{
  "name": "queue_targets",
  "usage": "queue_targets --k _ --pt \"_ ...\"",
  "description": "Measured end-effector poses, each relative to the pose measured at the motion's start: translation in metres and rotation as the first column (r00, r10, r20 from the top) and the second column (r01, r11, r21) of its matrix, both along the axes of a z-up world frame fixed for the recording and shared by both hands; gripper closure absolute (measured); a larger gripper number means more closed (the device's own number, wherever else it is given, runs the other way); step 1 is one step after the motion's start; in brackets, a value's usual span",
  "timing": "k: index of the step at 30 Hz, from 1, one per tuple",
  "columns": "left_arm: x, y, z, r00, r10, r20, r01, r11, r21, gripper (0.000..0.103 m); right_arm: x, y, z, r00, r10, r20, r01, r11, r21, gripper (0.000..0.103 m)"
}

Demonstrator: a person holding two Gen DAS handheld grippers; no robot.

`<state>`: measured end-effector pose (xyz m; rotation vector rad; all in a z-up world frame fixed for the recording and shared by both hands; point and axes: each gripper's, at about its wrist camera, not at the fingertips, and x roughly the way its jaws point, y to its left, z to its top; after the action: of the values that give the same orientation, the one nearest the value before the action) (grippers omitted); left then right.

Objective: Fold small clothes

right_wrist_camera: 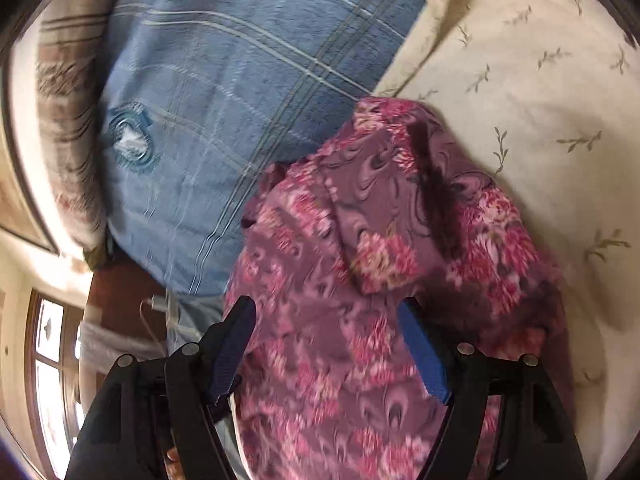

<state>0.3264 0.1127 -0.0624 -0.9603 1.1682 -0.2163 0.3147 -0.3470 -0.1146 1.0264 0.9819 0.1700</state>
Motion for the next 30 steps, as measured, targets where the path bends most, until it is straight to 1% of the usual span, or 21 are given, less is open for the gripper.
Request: queue_targets --k 3,5,6,7,8,9,10,12,14,15,17,18,19,21,22,23,24,25,26,28,30 --pt "0.017 0.001 -0.010 1.000 0.010 -0.001 -0.010 0.999 0.035 0.038 0.010 -0.002 -0.012 0.999 -0.041 -0.012 0.041 0.998 0.038 0.027" --pt "0.029 0.003 -0.016 1.000 0.024 0.005 -0.025 0.998 0.060 0.042 0.015 -0.005 -0.016 0.997 -0.077 -0.008 0.078 0.996 0.048 0.027" --pt "0.033 0.003 -0.018 1.000 0.027 0.001 -0.027 0.997 0.066 0.059 0.018 -0.006 -0.018 0.994 -0.107 -0.013 0.108 0.993 0.053 0.029" --pt "0.038 0.002 -0.018 1.000 0.024 -0.009 -0.024 0.997 0.080 0.075 0.020 -0.008 -0.019 0.992 -0.124 -0.015 0.125 0.991 0.051 0.037" --pt "0.041 0.002 -0.018 1.000 0.024 -0.018 -0.023 0.995 0.096 0.100 0.023 -0.008 -0.018 0.991 -0.134 -0.014 0.134 0.990 0.037 0.048" --pt "0.042 0.003 -0.016 1.000 0.026 -0.017 -0.024 0.995 0.093 0.101 0.028 -0.008 -0.015 0.993 -0.115 -0.013 0.115 0.993 0.021 0.090" --pt "0.037 0.004 -0.007 0.999 0.039 0.010 -0.040 0.996 0.084 0.101 0.033 -0.008 -0.010 0.996 -0.090 -0.007 0.090 0.996 0.013 0.095" --pt "0.026 0.007 0.014 0.996 0.058 0.073 -0.064 0.994 0.085 0.101 0.031 -0.011 0.009 0.995 -0.078 0.055 0.077 0.997 0.023 0.095" --pt "0.007 0.011 0.040 0.986 0.075 0.146 -0.085 0.994 0.064 0.101 0.020 -0.014 0.040 0.987 -0.055 0.152 0.052 0.998 0.022 0.095" --pt "-0.006 0.014 0.051 0.983 0.090 0.162 -0.099 0.994 0.047 0.101 0.011 -0.017 0.054 0.981 -0.040 0.190 0.037 0.999 0.024 0.096" --pt "-0.026 0.015 0.058 0.981 0.098 0.168 -0.101 0.995 0.009 0.101 -0.002 -0.020 0.064 0.978 -0.010 0.210 0.005 1.000 0.021 0.095" --pt "-0.039 0.013 0.057 0.981 0.090 0.172 -0.095 0.995 0.017 0.101 -0.011 -0.020 0.063 0.982 0.013 0.190 -0.011 1.000 -0.011 0.095" --pt "-0.050 0.010 0.051 0.984 0.084 0.157 -0.095 0.993 0.064 0.101 -0.017 -0.020 0.056 0.987 0.038 0.157 -0.031 0.999 -0.045 0.095" --pt "-0.060 0.003 0.029 0.992 0.065 0.109 -0.075 0.993 0.093 0.100 -0.028 -0.019 0.033 0.996 0.058 0.068 -0.050 0.993 -0.106 0.095" --pt "-0.063 0.001 0.004 0.998 0.062 0.031 -0.064 0.994 0.089 0.100 -0.034 -0.020 0.018 0.998 0.053 0.016 -0.051 0.988 -0.143 0.094" --pt "-0.064 0.002 -0.012 0.997 0.066 -0.026 -0.064 0.996 0.070 0.100 -0.037 -0.021 0.005 0.998 0.050 -0.028 -0.054 0.985 -0.164 0.093" --pt "-0.066 0.004 -0.027 0.995 0.067 -0.070 -0.066 0.998 0.025 0.100 -0.041 -0.020 -0.009 0.996 0.053 -0.073 -0.064 0.984 -0.165 0.089" --pt "-0.071 0.010 -0.036 0.994 0.080 -0.078 -0.084 0.995 -0.045 0.100 -0.044 -0.021 -0.013 0.996 0.048 -0.079 -0.060 0.986 -0.156 0.088" --pt "-0.074 0.014 -0.034 0.993 0.088 -0.077 -0.093 0.994 -0.063 0.099 -0.050 -0.022 -0.011 0.997 0.041 -0.067 -0.051 0.988 -0.145 0.086" --pt "-0.081 0.019 -0.021 0.996 0.079 -0.050 -0.081 0.996 -0.036 0.098 -0.057 -0.022 0.003 0.997 0.058 -0.057 -0.066 0.986 -0.154 0.071" --pt "-0.086 0.018 -0.003 0.999 0.052 -0.001 -0.052 0.998 -0.024 0.091 -0.062 -0.028 0.027 0.999 0.053 -0.008 -0.054 0.979 -0.195 0.069"
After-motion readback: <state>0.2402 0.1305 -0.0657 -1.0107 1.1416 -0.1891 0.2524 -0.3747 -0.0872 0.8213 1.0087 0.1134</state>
